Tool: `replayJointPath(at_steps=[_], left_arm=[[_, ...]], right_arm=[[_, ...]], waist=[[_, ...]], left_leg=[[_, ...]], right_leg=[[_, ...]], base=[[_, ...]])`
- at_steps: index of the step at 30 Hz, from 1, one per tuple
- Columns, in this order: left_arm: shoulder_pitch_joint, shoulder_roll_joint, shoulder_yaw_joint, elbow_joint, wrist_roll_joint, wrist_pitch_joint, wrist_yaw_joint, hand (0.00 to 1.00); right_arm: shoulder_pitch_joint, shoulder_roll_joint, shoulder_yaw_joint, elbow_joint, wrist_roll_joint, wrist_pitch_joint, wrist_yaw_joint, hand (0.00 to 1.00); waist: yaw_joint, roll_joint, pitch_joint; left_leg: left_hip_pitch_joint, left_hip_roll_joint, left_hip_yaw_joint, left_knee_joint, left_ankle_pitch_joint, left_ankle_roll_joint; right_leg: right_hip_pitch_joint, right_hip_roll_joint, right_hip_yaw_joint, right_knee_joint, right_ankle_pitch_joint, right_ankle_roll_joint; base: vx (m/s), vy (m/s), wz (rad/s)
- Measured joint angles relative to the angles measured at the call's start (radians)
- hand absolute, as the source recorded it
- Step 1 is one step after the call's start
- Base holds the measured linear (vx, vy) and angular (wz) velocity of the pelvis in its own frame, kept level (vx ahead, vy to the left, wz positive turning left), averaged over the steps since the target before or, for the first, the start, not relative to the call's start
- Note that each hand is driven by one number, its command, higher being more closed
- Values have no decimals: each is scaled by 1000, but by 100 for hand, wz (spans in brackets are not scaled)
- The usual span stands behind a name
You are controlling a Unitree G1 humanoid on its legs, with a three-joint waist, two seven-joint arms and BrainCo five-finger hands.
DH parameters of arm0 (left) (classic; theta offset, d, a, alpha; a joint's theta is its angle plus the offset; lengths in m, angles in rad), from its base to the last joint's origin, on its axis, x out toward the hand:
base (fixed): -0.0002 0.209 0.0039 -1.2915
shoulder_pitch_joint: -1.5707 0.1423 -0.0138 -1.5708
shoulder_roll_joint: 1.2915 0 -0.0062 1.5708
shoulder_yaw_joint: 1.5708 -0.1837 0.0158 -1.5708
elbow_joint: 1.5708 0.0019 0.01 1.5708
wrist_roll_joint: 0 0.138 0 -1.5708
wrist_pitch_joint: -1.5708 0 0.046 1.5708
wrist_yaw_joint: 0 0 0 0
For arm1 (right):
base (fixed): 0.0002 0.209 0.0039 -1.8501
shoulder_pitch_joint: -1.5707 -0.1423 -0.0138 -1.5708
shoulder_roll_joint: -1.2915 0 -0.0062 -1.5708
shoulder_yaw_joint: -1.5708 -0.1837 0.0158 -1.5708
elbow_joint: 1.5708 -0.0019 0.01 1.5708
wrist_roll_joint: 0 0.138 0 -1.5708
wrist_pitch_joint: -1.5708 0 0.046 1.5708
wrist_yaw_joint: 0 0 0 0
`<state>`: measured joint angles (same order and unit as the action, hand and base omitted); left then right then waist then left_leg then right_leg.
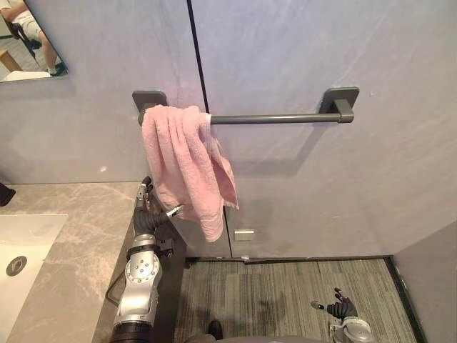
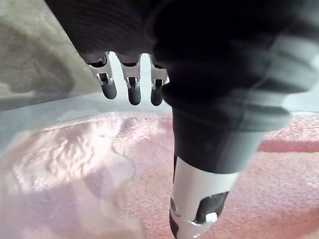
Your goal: Organize washtable
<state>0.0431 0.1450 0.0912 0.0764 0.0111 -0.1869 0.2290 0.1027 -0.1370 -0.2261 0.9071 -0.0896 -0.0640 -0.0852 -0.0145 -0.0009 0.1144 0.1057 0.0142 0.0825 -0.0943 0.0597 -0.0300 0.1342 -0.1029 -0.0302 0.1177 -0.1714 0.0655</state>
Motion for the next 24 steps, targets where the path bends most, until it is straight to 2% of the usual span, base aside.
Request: replayJointPath(at_steps=[3, 9, 19, 24], left_arm=[[-6, 4, 4, -21, 3, 0, 34, 0], [-27, 31, 39, -27, 2, 1, 58, 0], [-88, 76, 35, 15, 2, 6, 37, 0], [-110, 94, 28, 50, 1, 8, 13, 0]], right_arm=[[11, 0, 4, 0, 0, 0, 1, 0], [23, 0, 10, 0, 0, 1, 1, 0], [0, -2, 39, 0, -2, 2, 4, 0], [-17, -4, 40, 1, -4, 3, 7, 0]], waist=[[0, 0, 0], [-1, -3, 0], [-3, -16, -1], [-21, -17, 0]], left_leg=[[2, 1, 0, -1, 0, 0], [4, 3, 0, -8, 1, -2], [-1, 3, 3, -2, 1, -2], [0, 5, 4, -3, 1, -2]], right_leg=[[0, 1, 4, 1, 0, 0], [-1, 2, 9, -4, 0, 0], [4, 3, 10, -22, 4, -5], [11, 6, 10, -36, 12, -9]], base=[[-76, -10, -2], [-55, -13, -1], [7, -8, 0], [-16, -14, 0]])
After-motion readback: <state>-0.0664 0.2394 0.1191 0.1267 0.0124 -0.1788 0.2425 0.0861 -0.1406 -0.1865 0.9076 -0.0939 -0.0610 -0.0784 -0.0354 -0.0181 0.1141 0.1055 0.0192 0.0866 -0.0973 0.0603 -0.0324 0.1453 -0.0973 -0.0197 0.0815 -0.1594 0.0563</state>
